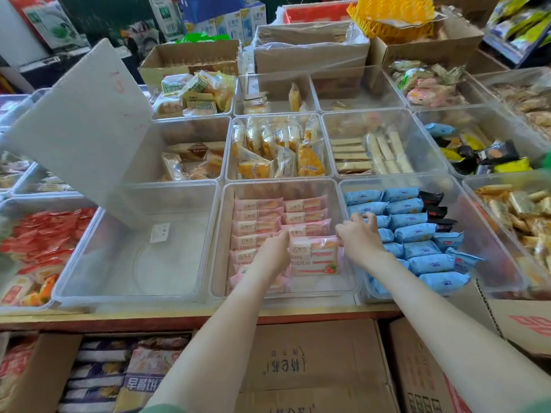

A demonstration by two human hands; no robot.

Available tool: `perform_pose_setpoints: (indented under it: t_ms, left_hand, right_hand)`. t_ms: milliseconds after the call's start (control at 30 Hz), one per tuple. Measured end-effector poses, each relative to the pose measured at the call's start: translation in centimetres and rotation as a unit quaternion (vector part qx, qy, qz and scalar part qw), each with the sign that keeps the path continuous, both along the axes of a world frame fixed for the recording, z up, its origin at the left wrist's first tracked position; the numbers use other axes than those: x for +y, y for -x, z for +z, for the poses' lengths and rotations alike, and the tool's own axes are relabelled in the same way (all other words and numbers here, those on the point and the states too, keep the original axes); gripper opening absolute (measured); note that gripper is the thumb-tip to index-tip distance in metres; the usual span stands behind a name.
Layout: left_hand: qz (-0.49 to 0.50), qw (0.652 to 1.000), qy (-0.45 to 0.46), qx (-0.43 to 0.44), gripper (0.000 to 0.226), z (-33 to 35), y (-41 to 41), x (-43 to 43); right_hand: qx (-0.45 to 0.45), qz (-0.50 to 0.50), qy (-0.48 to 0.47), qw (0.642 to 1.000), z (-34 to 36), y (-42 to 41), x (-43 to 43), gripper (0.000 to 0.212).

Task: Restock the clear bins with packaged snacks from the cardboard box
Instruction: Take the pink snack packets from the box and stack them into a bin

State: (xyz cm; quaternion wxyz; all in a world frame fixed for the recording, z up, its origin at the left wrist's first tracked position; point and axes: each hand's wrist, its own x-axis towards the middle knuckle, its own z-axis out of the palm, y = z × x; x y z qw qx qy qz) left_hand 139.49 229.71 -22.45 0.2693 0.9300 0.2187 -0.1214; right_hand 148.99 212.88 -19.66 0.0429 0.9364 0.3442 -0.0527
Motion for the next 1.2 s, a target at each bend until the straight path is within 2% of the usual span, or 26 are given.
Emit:
perform_pose_setpoints:
  t_ms: [100,267,400,500,700,833,900,1000,1200]
  left_hand:
    - [-0.046,0.998,-0.046,0.013,0.046,-0.5,-0.2,0.2]
    - [-0.015,0.999,-0.048,0.014,0.031,-1.6,0.3,-0.9]
    - [0.028,0.999,-0.041,-0.011,0.020,-2.1,0.2,-1.2]
    - [0.078,0.997,-0.004,-0.013,0.018,-2.0,0.0,-0.8]
    - [0.051,0.998,0.036,0.029,0.025,-1.7,0.2,0.0]
    - [0.022,0.999,0.008,0.027,0.042,-1.0,1.0,0.0]
    - [-0.001,0.999,-0.032,0.012,0.051,-0.6,1.6,-0.3]
    - [-0.056,0.996,-0.042,0.047,0.065,0.5,2.6,-0.9]
    - [-0.034,0.999,-0.022,-0.013,0.058,3.6,3.5,-2.5]
  right_hand:
    - [-0.015,0.029,0.066,0.997,-0.5,0.1,0.7,0.037]
    - [-0.020,0.029,0.128,0.991,-3.1,0.7,1.8,0.043]
    - [-0.038,0.023,0.139,0.989,-3.9,0.3,2.3,0.041]
    - [-0.040,-0.001,0.126,0.991,-4.4,0.2,2.7,0.041]
    - [-0.050,0.004,0.115,0.992,-4.8,0.5,2.7,0.047]
    - [-0.045,0.014,0.091,0.995,-4.8,0.9,2.2,0.060]
    - [-0.035,0.015,0.075,0.997,-4.6,1.3,1.8,0.058]
    - [-0.005,0.015,0.049,0.999,-3.7,2.2,1.1,0.053]
    - [0.048,0.005,-0.054,0.997,0.1,4.5,-0.6,0.049]
